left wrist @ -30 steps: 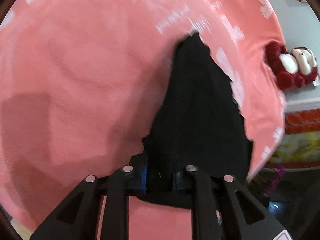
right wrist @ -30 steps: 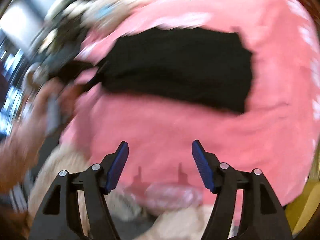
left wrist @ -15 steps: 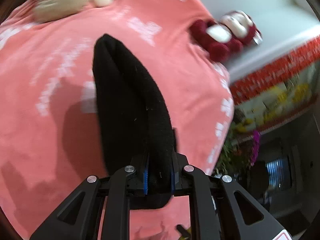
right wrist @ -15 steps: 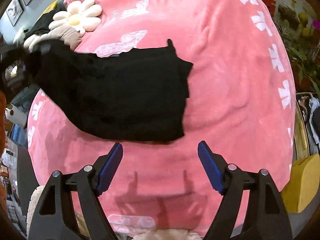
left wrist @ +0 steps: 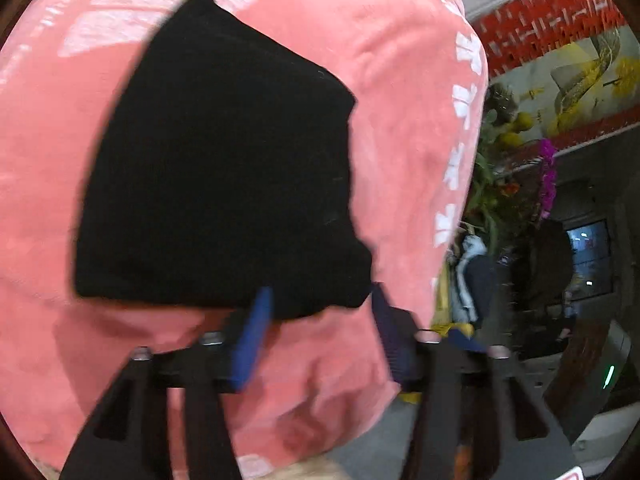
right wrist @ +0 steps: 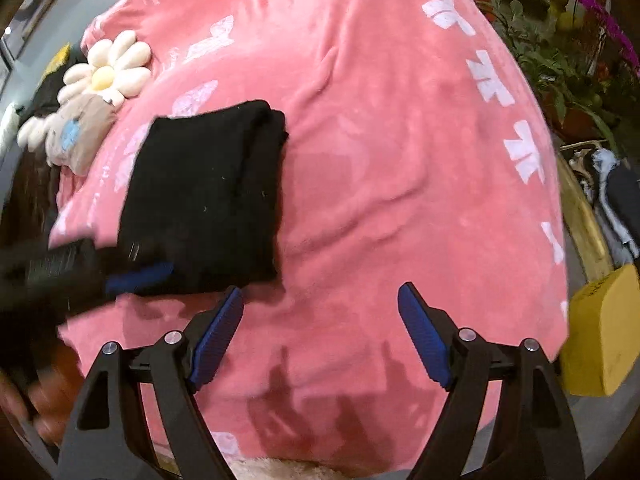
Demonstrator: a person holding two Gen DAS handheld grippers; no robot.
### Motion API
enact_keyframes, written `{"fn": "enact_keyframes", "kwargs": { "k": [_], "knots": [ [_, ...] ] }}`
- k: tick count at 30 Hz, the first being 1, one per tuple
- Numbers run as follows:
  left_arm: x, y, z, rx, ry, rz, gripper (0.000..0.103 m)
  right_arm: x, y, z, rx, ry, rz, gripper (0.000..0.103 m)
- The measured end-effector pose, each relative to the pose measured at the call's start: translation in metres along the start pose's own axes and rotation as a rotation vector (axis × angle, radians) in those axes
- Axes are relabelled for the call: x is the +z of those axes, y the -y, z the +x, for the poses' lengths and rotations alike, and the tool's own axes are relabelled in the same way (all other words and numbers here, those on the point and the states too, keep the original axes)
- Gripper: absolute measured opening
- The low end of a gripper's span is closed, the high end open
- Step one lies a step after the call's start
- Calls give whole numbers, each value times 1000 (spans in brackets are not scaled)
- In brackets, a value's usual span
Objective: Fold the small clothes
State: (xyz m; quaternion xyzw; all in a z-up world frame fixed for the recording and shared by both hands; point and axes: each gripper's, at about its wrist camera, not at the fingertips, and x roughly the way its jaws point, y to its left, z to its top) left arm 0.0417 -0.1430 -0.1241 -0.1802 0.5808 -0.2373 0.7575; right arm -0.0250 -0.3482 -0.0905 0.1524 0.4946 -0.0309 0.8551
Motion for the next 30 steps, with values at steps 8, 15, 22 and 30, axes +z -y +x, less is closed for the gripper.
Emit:
{"fn": "enact_keyframes", "kwargs": {
  "k": [8, 15, 22, 30],
  "knots": [
    [4, -18, -50, 279, 124, 73, 61, 21, -15, 51, 170, -42, 64, 79],
    [0, -32, -61, 375, 134, 123, 62, 35, -39, 65, 270, -75, 79, 6],
    [1, -34, -60, 377, 113, 135, 64, 33, -43, 36, 206, -30, -70, 14],
    [2, -35, -39, 442, 62, 144, 65, 16, -17, 35, 114, -16, 7, 30]
  ]
}}
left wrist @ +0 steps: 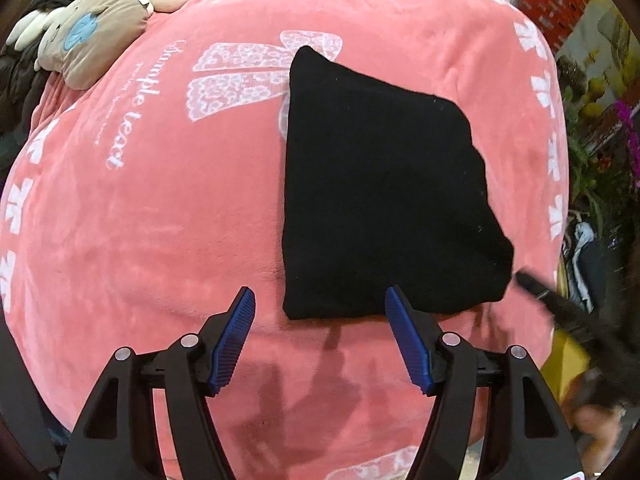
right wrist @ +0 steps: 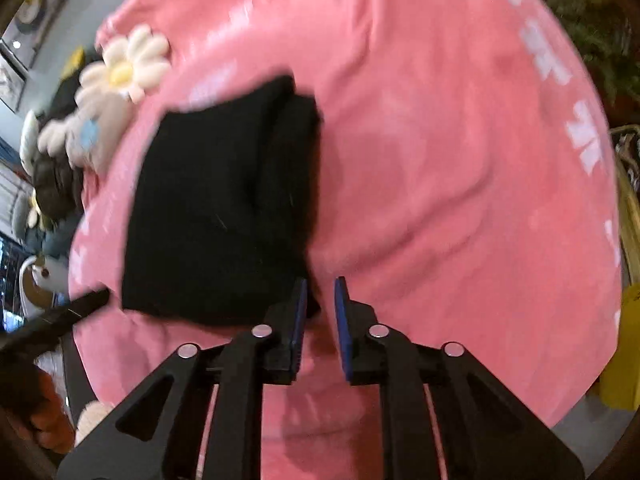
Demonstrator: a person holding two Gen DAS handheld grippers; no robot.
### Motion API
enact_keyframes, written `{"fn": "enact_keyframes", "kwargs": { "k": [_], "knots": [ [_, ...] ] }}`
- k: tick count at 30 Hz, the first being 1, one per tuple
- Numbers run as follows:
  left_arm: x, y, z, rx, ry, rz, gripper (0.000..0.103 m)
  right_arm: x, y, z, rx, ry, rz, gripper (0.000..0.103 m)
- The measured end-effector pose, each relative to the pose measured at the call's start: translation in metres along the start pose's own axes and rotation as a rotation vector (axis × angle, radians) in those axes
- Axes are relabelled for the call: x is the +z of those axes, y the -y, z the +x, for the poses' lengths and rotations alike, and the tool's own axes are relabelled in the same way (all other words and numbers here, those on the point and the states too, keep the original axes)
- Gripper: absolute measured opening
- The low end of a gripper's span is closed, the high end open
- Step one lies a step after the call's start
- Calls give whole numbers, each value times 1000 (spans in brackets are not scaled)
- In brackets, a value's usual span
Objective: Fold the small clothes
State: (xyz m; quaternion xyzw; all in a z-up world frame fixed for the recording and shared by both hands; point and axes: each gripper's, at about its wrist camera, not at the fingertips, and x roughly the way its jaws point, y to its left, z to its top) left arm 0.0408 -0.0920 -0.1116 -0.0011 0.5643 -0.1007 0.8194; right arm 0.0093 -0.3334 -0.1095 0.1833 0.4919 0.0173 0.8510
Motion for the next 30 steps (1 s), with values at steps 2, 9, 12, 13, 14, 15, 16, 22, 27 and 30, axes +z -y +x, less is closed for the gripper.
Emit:
{"fn": "enact_keyframes", "kwargs": {
  "k": [2, 9, 12, 13, 14, 15, 16, 22, 27, 30],
  "knots": [
    [0, 1, 3, 4, -9, 4, 65, 11, -11, -9, 37, 38, -16, 32],
    [-1, 5, 9, 22, -19, 7, 65, 49, -62, 14, 126, 69, -156, 31],
    [-3, 6, 13, 24, -34, 9, 66, 58, -48, 74, 3, -52, -161, 31],
    [-3, 7, 14, 21, -38, 10, 66, 58, -45, 84, -19, -85, -150, 30],
    [-3, 7, 14, 21, -41, 12, 66, 60, -39, 84, 1, -95, -99, 30],
    [-3, 7, 14, 18, -41, 19, 66, 65, -40, 76, 31, -73, -82, 30],
    [-2, 6, 13, 6, -35, 27, 66, 71, -44, 60, 51, -25, -89, 30],
    [14, -7, 10, -87, 13, -65, 70, 117, -54, 59, 156, 42, -99, 32],
    [28, -14, 13, -95, 3, -140, 70, 127, -51, 130, 53, -97, -126, 29],
    [31, -14, 12, -87, 21, -113, 70, 136, -73, 97, 97, -9, -164, 32]
  ]
}}
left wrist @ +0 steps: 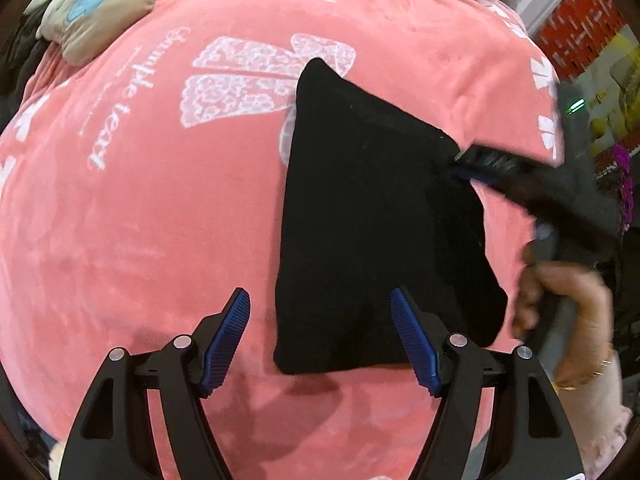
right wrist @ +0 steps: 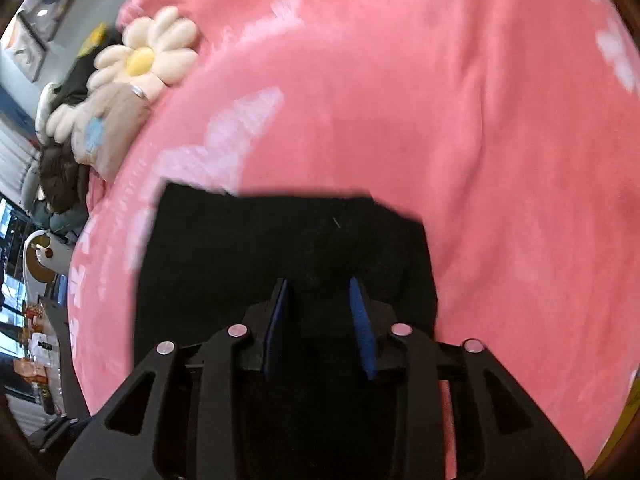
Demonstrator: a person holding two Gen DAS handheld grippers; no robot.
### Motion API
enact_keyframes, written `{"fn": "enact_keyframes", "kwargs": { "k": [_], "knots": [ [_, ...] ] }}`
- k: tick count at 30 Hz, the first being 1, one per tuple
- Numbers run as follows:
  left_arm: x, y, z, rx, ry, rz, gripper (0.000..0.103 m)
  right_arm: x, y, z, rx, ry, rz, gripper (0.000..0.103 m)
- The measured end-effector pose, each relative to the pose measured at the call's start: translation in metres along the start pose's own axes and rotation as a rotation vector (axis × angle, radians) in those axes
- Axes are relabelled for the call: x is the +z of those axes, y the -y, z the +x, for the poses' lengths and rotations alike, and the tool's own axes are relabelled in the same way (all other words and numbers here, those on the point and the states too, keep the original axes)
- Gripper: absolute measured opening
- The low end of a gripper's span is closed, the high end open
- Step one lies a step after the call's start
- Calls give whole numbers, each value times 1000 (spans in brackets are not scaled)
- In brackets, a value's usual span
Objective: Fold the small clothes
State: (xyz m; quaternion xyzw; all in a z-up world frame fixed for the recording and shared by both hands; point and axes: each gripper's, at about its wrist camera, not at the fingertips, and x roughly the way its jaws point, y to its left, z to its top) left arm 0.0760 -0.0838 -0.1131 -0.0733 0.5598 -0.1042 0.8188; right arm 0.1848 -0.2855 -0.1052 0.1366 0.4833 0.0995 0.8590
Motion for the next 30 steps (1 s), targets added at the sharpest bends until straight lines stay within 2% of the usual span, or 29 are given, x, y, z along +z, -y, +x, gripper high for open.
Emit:
{"fn": "enact_keyframes", "kwargs": {
  "k": [2, 4, 5, 6, 8, 9, 11, 13, 14, 16, 17, 18, 19, 20, 22, 23, 24, 27, 30],
  "knots": [
    [1, 0, 4, 0, -2, 0, 71, 5, -10, -5, 28, 12, -37, 32],
    [1, 1, 11, -10, -19, -10, 71, 8, -6, 16, -28, -33, -69, 32],
    [-1, 2, 13, -6, -26, -17, 71, 9, 3, 40, -78, -93, -58, 32],
    [-2, 2, 15, -10, -34, -23, 71, 9, 11, 55, -80, -128, -33, 31],
    [-4, 0, 15, -12, -43, -23, 71, 17, 14, 50, -81, -106, 19, 31],
    [-6, -1, 13, -16, -39, -20, 71, 20, 6, 40, -70, -83, 13, 34],
    [-9, -7, 9, -20, -34, -18, 71, 24, -27, 18, 33, -25, -40, 34],
    [-14, -15, 9, -16, -41, -31, 71, 24, -56, 17, 65, -33, -107, 34],
    [-16, -19, 9, -16, -45, -40, 71, 22, -73, 27, 86, -57, -145, 34],
    [-20, -25, 8, -11, -54, -57, 71, 18, -88, 54, 73, -111, -171, 34],
    [-23, -28, 7, -5, -57, -63, 71, 13, -95, 85, 60, -179, -168, 34],
    [-25, -30, 5, -3, -58, -69, 71, 10, -98, 100, 54, -187, -158, 34],
    [-26, -31, 4, -1, -60, -72, 71, 10, -102, 101, 56, -142, -161, 37],
    [-28, -33, 2, 3, -63, -76, 71, 15, -109, 104, 53, -145, -162, 40],
    [-30, -36, -1, -3, -66, -77, 71, 19, -109, 92, 79, -150, -131, 43],
    [-29, -37, -2, -4, -63, -76, 71, 22, -107, 76, 132, -123, -114, 42],
    [-28, -38, -5, -11, -52, -79, 71, 20, -100, 60, 146, -77, -107, 41],
    [-23, -41, -10, -65, -29, -99, 74, -3, -62, -6, 52, 43, -87, 41],
    [-19, -40, -6, -114, -27, -127, 75, -49, 0, -50, -23, 40, 29, 42]
  ]
}}
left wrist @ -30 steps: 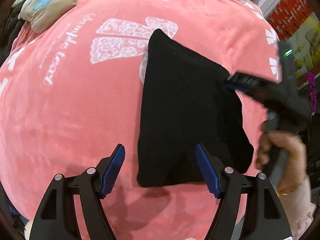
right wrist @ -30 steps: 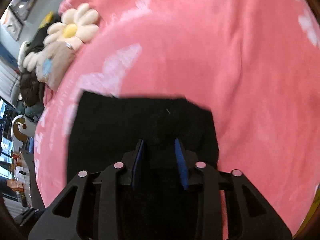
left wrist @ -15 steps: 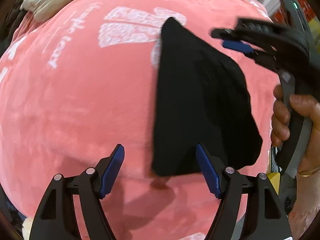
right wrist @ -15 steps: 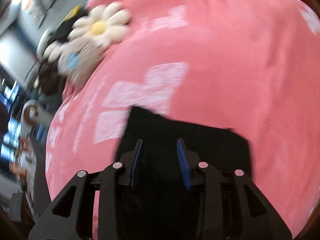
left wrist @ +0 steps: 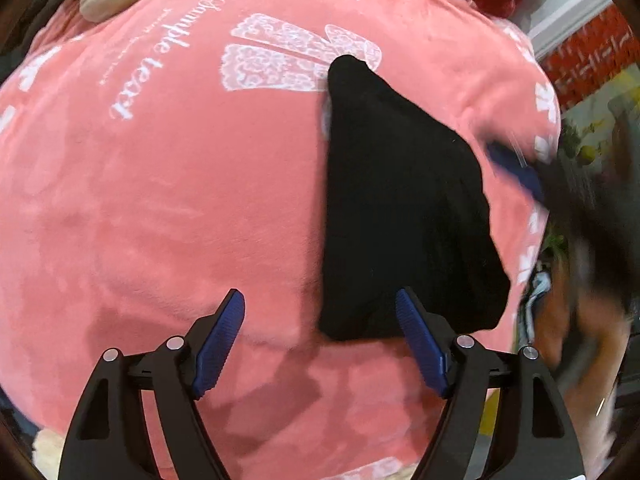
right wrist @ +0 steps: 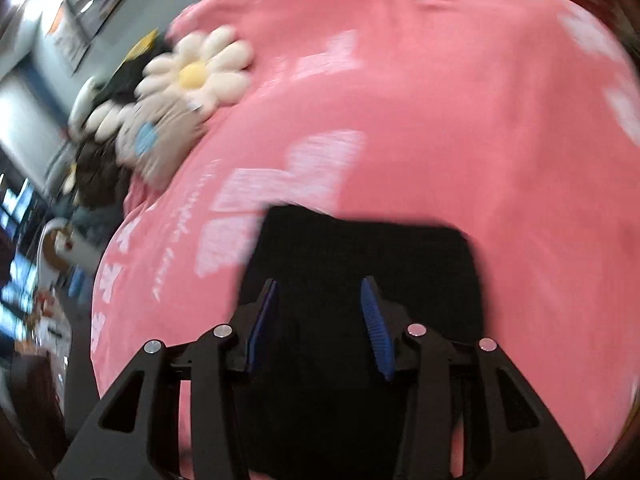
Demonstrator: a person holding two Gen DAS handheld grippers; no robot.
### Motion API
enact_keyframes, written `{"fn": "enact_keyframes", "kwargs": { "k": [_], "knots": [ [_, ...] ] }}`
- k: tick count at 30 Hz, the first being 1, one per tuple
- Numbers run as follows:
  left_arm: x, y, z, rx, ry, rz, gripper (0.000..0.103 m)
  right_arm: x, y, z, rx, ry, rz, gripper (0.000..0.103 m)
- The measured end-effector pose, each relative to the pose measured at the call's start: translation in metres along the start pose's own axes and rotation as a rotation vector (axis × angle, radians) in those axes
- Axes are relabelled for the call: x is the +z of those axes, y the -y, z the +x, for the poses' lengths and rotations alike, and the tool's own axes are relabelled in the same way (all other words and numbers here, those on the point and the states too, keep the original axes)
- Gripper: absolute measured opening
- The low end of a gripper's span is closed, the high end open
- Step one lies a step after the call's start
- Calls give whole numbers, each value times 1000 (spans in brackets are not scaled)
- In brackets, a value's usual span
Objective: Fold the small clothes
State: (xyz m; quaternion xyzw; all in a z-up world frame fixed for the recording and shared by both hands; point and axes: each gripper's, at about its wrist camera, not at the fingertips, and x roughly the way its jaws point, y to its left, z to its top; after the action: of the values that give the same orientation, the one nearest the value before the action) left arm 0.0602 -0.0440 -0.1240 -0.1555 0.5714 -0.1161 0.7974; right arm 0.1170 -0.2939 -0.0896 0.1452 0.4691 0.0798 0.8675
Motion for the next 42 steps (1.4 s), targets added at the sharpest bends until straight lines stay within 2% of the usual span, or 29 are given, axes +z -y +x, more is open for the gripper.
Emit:
{"fn": "enact_keyframes", "kwargs": {
  "k": [2, 5, 6, 7, 8, 9, 13, 14, 15, 16, 17, 18, 19, 21, 22, 24, 25, 27, 29, 32, 33, 34, 35, 38, 39, 40, 41, 42],
  "knots": [
    [0, 2, 3, -6, -6, -8, 75, -28, 29, -17, -57, -27, 34, 43],
    [-8, 6, 3, -6, -11, -10, 75, -71, 52, -23, -12, -86, 116, 46],
    [-12, 9, 4, -1, -18, -7, 75, -77, 53, -19, 4, -97, 124, 53],
    [-13, 11, 5, 2, -24, -7, 75, -82, 55, -10, 11, -115, 129, 50],
    [-16, 12, 7, 6, -33, -8, 75, -86, 58, 1, 16, -147, 133, 37],
    [-18, 14, 9, 14, -43, -7, 75, -87, 59, 2, 28, -162, 142, 3],
    [-18, 18, 9, 27, -37, 25, 75, -75, 44, -48, 49, -2, 113, 4],
    [-18, 20, 9, 35, -34, 34, 75, -77, 47, -51, 51, 0, 115, 4],
    [-18, 22, 10, 36, -34, 43, 75, -82, 50, -45, 44, -27, 105, 4],
    [-17, 23, 12, 33, -36, 45, 75, -92, 54, -26, 18, -101, 73, 9],
    [-16, 25, 15, 31, -42, 46, 75, -104, 58, -5, -62, -188, 40, 9],
    [-15, 27, 18, 34, -50, 45, 75, -109, 61, 4, -127, -230, 27, 9],
    [-13, 29, 21, 35, -53, 44, 75, -110, 61, 4, -131, -236, 20, 9],
    [-10, 33, 24, 31, -47, 50, 75, -96, 53, -21, -80, -127, 10, 11],
    [-9, 35, 25, 36, -44, 57, 75, -81, 48, -34, -50, -70, 18, 17],
    [-7, 39, 26, 49, -33, 80, 75, -52, 41, -44, 23, -6, 38, 27],
    [-7, 42, 27, 59, -25, 91, 75, -38, 38, -41, 67, 5, 43, 27],
    [-6, 47, 33, 71, -31, 101, 75, -16, 34, -20, 114, -32, 54, 27],
    [-6, 47, 37, 70, -41, 98, 75, -2, 31, 1, 115, -65, 34, 28],
    [-7, 46, 46, 88, -63, 97, 75, 3, 34, 43, 129, -151, 45, 28],
    [-8, 44, 48, 93, -70, 93, 75, 4, 34, 55, 123, -167, 50, 26],
    [-9, 43, 50, 90, -75, 90, 75, 6, 32, 60, 128, -175, 38, 14],
    [-9, 42, 51, 87, -80, 88, 75, 11, 25, 53, 126, -155, 8, 9],
    [-9, 45, 53, 86, -86, 107, 75, 18, 14, 6, 111, -18, -78, 5],
    [-9, 46, 54, 87, -87, 115, 75, 20, 16, -4, 64, 35, -96, 0],
    [-9, 47, 54, 93, -87, 124, 76, 18, 23, -4, 12, 44, -107, 0],
    [-9, 48, 55, 97, -88, 125, 76, 13, 31, 8, -42, 5, -119, 0],
    [-10, 49, 57, 103, -87, 125, 76, 4, 48, 29, -85, -75, -99, 0]
  ]
}}
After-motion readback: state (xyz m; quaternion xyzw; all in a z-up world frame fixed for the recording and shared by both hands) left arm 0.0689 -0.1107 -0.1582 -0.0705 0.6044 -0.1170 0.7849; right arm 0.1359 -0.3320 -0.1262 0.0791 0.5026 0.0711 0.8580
